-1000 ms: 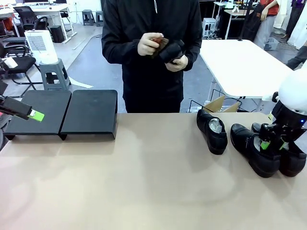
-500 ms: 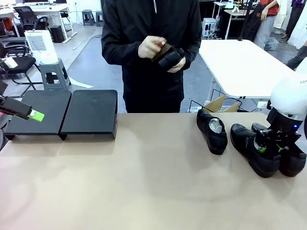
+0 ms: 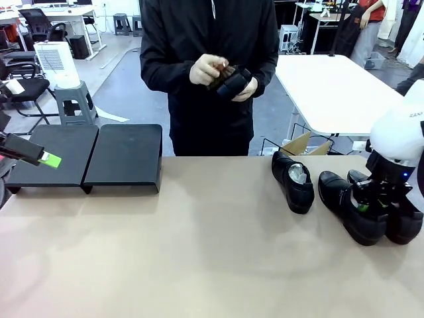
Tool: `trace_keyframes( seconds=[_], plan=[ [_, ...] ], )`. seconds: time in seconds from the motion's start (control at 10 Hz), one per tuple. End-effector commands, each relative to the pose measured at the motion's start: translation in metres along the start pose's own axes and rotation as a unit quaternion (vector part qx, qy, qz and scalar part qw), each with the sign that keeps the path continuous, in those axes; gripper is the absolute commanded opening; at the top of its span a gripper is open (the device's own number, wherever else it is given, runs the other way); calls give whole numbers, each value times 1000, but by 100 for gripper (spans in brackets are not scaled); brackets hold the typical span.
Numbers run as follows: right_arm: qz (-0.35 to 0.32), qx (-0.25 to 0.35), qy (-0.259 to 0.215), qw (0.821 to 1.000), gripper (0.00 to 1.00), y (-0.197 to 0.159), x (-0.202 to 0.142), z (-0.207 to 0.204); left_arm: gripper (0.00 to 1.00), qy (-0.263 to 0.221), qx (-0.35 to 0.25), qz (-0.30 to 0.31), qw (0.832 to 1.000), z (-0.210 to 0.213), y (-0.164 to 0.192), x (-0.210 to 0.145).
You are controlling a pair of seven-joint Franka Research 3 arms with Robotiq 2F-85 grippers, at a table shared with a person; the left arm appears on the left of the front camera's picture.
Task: Organize the shoes by placing them on the stand.
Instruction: Pick up one Shoe and place it in the middle of the table.
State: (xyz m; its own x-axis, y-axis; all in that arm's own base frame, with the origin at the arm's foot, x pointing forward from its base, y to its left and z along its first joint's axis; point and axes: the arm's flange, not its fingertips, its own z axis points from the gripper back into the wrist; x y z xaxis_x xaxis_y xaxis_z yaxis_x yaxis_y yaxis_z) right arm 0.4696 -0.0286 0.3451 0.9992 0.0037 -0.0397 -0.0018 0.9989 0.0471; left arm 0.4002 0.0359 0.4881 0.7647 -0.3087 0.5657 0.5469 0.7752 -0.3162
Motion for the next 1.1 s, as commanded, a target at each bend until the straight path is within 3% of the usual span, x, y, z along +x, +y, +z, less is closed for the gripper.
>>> trace_keyframes(
  seconds=[0.0, 0.5, 0.7, 0.9, 1.0],
  plan=[
    [-1, -18, 6, 1000, 0, -2, 5, -2, 100, -8, -9, -6, 1000, 0, 2, 0],
    [7, -7, 5, 1000, 0, -2, 1, -2, 100, -8, -9, -6, 1000, 0, 2, 0],
    [-8, -7, -12, 1000, 0, -1, -9, 16, 100, -8, -9, -6, 1000, 0, 2, 0],
    [-39, -16, -103, 994, 0, 5, -38, 74, 100, -8, -9, -6, 1000, 0, 2, 0],
    [-45, 9, -136, 990, 0, 13, -58, 102, 100, -8, -9, -6, 1000, 0, 2, 0]
  ],
)
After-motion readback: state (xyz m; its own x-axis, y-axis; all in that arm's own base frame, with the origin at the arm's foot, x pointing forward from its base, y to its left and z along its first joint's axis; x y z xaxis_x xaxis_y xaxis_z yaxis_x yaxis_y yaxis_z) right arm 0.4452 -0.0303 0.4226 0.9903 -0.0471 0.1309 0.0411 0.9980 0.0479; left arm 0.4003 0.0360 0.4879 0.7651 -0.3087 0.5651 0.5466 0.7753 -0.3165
